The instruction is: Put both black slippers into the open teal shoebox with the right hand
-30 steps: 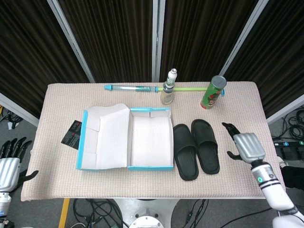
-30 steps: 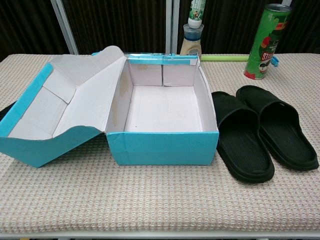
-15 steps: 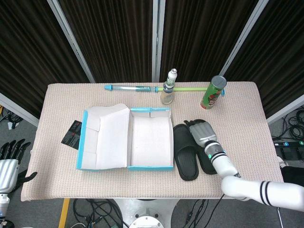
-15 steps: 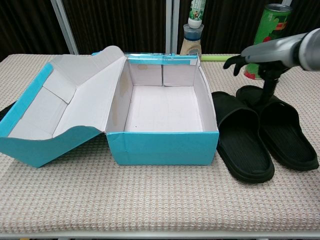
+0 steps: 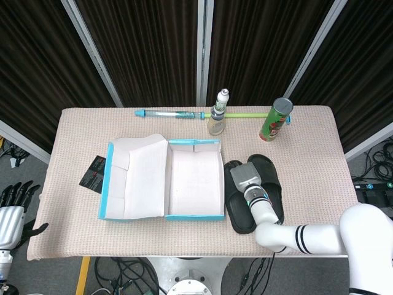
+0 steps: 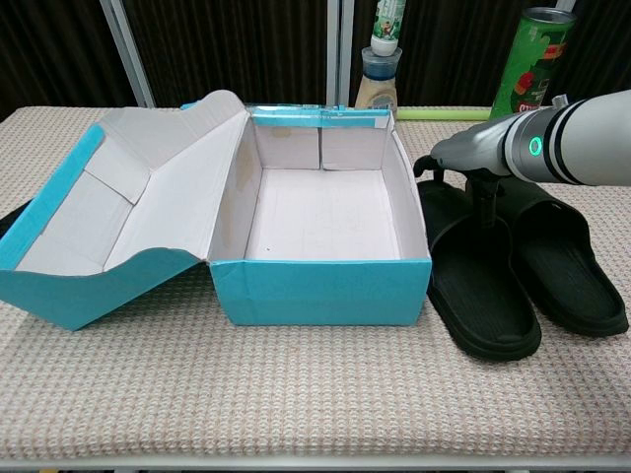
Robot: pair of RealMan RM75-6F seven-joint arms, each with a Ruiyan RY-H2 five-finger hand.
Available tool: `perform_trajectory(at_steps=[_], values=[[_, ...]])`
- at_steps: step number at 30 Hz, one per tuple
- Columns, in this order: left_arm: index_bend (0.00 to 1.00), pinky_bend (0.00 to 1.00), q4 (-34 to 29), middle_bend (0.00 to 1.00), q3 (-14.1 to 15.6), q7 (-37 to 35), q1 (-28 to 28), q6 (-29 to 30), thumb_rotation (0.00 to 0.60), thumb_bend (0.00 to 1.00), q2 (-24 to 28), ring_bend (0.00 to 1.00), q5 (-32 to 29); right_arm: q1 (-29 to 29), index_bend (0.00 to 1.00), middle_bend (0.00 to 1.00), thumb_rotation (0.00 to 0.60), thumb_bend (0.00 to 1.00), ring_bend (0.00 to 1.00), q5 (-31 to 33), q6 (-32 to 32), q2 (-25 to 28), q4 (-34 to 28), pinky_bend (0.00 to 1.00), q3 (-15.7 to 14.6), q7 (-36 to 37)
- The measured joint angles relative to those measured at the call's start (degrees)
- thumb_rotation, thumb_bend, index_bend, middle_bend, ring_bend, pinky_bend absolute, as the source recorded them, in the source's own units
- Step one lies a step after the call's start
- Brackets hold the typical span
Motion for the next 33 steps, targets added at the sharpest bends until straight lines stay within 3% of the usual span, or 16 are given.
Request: perform_trajectory(at_steps=[15,26,33], values=[[0.14,0.00,0.2,0.07,0.1,-0.5,0.1,-0.3,0.600,0.00,-0.1,0.00,-0.4,2.7,0.09,0.16,0.600,0.07,0.76,2.2,2.7,-4.4,2.8,0.97,-2.8,-5.1],[0.14,0.00,0.7,0.07,0.2,-1.1,0.3,-0.3,0.600,0.00,-0.2,0.00,-0.5,1.7,0.39,0.33,0.600,0.07,0.79,-2.4,5.1,-7.1,5.4,0.97,-3.1,-4.6],[0.14,0.00,0.7,0.07,0.2,-1.0,0.3,-0.3,0.600,0.00,-0.2,0.00,-0.3,-1.5,0.44,0.37,0.600,0.07,0.80,-9.2,5.6,-5.6,5.5,0.98,-1.5,2.1]])
